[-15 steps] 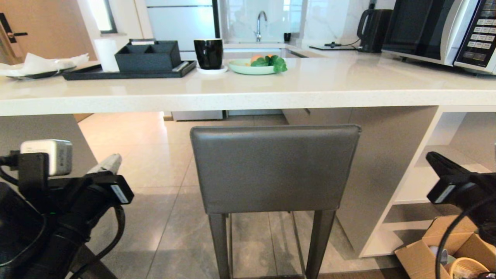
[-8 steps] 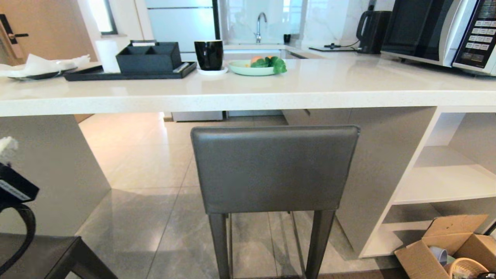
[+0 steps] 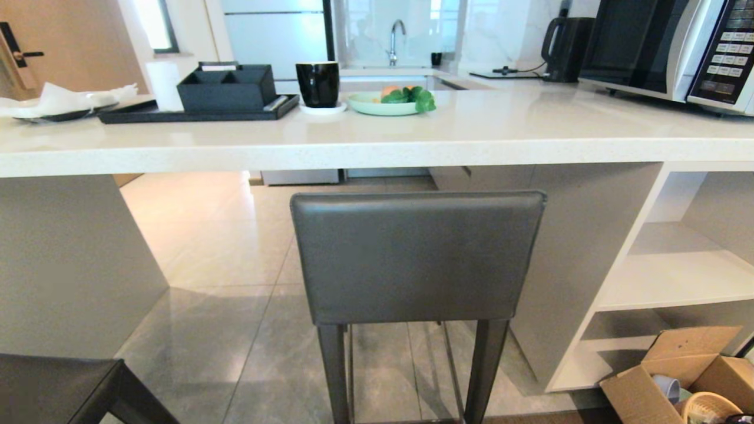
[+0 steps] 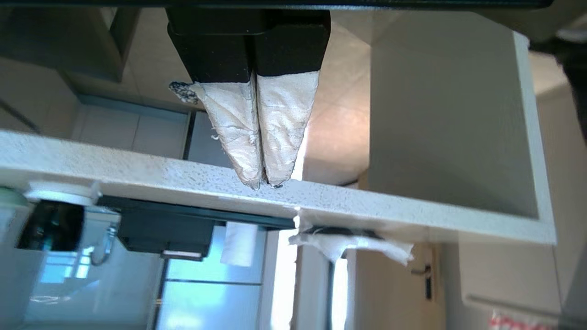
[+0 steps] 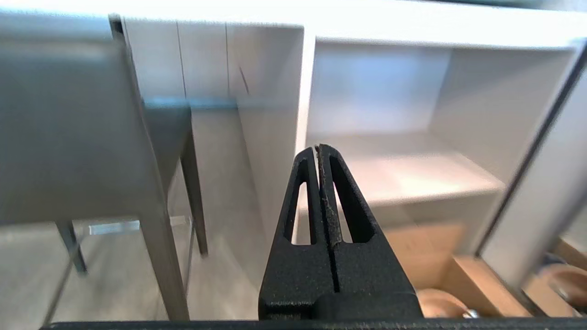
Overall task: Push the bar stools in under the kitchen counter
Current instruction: Push the gray chair back under the dining table
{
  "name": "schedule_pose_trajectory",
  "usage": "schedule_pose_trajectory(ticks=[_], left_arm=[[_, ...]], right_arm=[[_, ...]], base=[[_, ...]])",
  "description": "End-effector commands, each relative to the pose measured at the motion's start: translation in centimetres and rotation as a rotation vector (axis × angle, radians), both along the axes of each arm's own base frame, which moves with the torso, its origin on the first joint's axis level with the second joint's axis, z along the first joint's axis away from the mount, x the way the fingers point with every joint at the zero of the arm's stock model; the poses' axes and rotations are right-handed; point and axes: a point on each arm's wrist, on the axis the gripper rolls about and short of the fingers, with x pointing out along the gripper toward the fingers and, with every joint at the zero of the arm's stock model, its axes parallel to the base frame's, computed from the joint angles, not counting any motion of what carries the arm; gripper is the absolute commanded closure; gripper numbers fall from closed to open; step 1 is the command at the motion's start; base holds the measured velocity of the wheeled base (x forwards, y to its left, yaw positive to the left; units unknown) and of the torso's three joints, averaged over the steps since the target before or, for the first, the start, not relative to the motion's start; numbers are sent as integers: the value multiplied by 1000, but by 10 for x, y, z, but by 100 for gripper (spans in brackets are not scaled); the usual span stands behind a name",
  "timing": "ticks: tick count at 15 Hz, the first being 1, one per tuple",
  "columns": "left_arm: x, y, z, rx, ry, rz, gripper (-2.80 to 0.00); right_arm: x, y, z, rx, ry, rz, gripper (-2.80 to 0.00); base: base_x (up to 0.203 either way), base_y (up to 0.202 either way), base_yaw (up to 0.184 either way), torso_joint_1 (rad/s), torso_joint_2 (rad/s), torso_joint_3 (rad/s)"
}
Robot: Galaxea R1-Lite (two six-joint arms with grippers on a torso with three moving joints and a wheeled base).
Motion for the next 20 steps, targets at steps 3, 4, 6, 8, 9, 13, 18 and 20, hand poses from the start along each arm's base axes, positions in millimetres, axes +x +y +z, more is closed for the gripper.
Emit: schedule_pose_trajectory(ticks=[3,4,6,8,9,13,18,20], left_arm=[[-55,7,-11,41,-70,29,0],[-69,8,-17,47,-70,49,0],[-93,7,-34,65,-53,64,0],[-104,5,-52,84,4,48,0],[-101,4,-58,98,49,11,0],[-84,1,-89,89,162,-148,0],[-74,-3,-115,65,289,-329,0],[-74,-4,-117,63,343,-368,0]], right_arm=[[-34,0,-14,-35,-54,-22,0],[-35,0,-14,-47,-60,-26,0],[-34,0,-15,-45,-64,-22,0],[-30,0,-19,-44,-62,-19,0],[-26,0,-23,-44,-60,-17,0],[-7,0,-48,-47,-89,-18,0],[5,2,-73,-28,-64,73,0],[7,3,-81,-11,13,117,0]], base=[[0,0,0,0,0,0],[0,0,0,0,0,0],[0,0,0,0,0,0],[0,0,0,0,0,0],[0,0,0,0,0,0],[0,0,0,0,0,0],[0,0,0,0,0,0],[0,0,0,0,0,0]])
